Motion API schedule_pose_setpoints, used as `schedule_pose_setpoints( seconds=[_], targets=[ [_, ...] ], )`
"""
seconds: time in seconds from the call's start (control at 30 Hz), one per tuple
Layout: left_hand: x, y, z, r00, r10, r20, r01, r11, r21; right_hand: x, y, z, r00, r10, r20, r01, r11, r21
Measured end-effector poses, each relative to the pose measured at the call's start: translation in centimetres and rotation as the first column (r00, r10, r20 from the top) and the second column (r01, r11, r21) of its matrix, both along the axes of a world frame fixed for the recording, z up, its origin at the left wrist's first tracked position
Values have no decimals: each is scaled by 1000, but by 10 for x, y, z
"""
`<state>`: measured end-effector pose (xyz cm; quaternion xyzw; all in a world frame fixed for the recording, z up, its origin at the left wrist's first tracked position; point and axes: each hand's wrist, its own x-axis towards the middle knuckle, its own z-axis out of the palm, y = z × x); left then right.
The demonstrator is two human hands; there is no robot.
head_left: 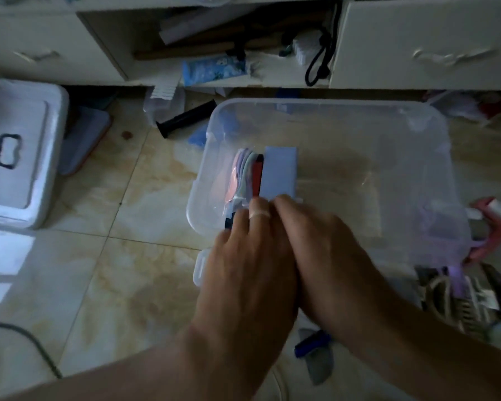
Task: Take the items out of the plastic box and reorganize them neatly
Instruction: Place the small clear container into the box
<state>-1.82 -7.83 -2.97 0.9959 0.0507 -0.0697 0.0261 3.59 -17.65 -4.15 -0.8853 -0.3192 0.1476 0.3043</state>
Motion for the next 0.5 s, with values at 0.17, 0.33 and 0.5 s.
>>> schedule_pose_setpoints(
  seconds=[0.17,0.33,0.5],
  targets=[
    [-40,12,-46,955,-3,-296,17,999,43,-39,14,-61,970,115,-213,-112,993,27],
    [-33,42,-130,923,-31,-383,84,989,123,-41,44,-153,970,132,-202,-153,984,-90],
    [-26,72,-189,921,-51,-386,102,988,112,-33,66,-195,972,182,-148,-214,947,-238]
  ],
)
